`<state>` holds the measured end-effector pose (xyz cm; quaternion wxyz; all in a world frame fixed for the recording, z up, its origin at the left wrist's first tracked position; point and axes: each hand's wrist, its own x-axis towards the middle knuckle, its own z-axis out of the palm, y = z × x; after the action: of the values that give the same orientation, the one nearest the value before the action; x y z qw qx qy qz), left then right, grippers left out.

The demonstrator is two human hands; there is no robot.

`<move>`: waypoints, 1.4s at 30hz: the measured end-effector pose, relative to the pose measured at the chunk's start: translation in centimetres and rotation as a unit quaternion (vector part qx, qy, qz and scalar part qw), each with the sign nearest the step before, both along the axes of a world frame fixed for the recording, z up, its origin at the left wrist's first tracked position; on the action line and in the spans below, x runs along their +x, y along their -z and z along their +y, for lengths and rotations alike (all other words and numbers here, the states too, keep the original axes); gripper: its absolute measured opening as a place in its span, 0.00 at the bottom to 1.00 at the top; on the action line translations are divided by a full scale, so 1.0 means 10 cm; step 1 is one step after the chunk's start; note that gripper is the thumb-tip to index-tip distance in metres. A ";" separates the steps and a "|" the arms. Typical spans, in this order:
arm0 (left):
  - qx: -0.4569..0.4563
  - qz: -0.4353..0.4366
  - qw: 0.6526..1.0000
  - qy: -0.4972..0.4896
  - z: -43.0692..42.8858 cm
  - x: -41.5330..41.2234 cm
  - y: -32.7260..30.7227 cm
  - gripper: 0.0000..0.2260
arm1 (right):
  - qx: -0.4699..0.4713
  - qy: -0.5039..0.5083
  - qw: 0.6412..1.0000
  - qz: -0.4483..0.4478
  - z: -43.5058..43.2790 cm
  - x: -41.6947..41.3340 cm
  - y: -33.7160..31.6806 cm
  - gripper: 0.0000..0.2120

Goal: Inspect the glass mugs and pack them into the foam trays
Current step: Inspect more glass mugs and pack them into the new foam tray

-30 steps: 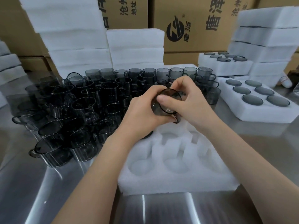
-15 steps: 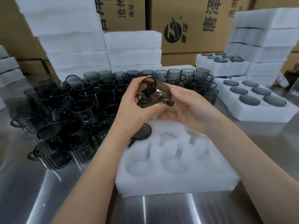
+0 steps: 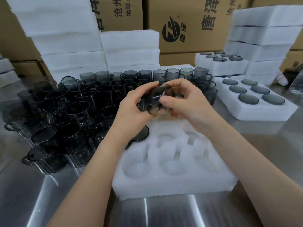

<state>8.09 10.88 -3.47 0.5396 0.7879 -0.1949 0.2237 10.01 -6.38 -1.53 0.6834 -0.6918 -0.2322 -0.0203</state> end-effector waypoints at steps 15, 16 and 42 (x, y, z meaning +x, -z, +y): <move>-0.030 -0.035 0.998 0.051 -0.01 -0.01 -0.02 0.23 | 0.174 -0.144 0.966 0.125 -0.05 0.04 -0.05 0.12; -0.047 -0.029 0.997 0.053 -0.01 -0.01 -0.02 0.22 | 0.185 -0.174 0.959 0.125 -0.06 0.04 -0.06 0.15; -0.007 0.008 0.999 0.053 -0.03 -0.01 0.00 0.29 | 0.073 0.019 0.997 0.026 0.04 -0.02 -0.04 0.09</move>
<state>7.97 10.54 -3.52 0.5578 0.7745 -0.2304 0.1897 9.77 -5.98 -1.11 0.7377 -0.6444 -0.1987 -0.0321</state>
